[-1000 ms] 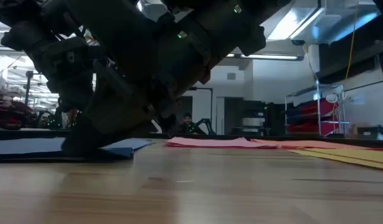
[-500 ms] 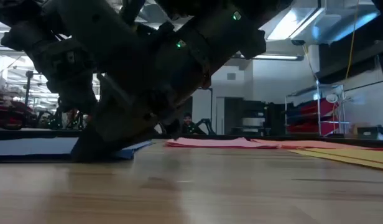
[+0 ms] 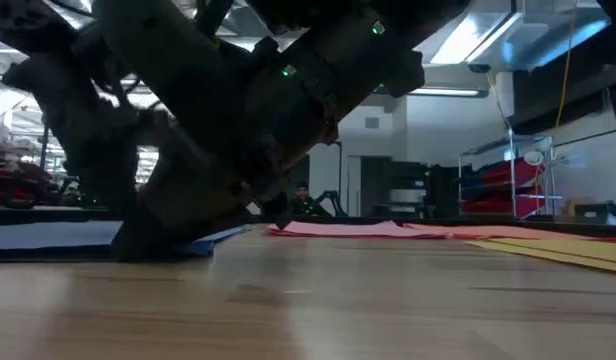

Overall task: Organize paper
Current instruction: Put all of the blue paper at the lower center of the table

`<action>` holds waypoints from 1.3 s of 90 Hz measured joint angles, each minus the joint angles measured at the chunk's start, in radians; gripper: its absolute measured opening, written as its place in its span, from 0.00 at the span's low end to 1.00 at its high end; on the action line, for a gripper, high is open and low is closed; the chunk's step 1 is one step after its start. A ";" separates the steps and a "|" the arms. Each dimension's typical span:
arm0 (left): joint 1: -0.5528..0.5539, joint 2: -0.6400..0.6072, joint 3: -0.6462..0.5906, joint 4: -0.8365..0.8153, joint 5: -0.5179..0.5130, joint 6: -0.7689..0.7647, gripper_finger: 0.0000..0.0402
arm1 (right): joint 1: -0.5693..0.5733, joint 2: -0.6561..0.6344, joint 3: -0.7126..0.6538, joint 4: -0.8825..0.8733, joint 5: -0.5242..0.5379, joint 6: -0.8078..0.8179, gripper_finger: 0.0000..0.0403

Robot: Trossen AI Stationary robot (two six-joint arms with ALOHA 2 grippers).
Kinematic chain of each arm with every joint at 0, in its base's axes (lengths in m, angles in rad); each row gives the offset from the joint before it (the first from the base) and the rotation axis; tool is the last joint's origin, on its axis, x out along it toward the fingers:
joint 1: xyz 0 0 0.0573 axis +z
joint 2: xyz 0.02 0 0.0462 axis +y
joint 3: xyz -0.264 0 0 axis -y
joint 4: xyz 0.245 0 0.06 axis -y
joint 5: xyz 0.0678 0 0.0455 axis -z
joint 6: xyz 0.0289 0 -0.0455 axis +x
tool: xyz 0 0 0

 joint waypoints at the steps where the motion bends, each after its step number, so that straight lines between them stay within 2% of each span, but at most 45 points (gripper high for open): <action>1: 0.000 0.007 0.000 0.002 -0.004 -0.007 0.00 | 0.000 0.000 0.000 0.000 0.000 0.003 0.00; 14: 0.004 0.074 0.005 0.022 -0.039 -0.059 0.00 | 0.005 0.001 0.000 -0.001 -0.002 0.020 0.00; 26: 0.032 0.080 0.004 0.031 -0.050 -0.079 0.00 | 0.016 0.001 0.000 -0.009 0.012 0.021 0.00; 39: 0.091 0.080 0.000 0.015 -0.125 -0.090 0.00 | 0.025 0.001 0.000 -0.020 0.014 0.038 0.00; 55: 0.171 0.081 -0.001 0.017 -0.136 -0.065 0.00 | 0.030 0.001 0.000 -0.028 0.002 0.044 0.00; 76: 0.170 0.083 -0.003 0.041 -0.103 -0.045 0.00 | 0.032 -0.013 -0.003 -0.032 0.028 0.041 0.00; 90: 0.151 0.081 -0.003 0.045 -0.075 -0.055 0.00 | 0.018 -0.041 -0.007 -0.054 0.007 0.086 0.00; 117: 0.135 0.006 -0.007 0.026 0.026 -0.082 0.00 | -0.033 -0.143 -0.005 -0.108 -0.003 0.067 0.00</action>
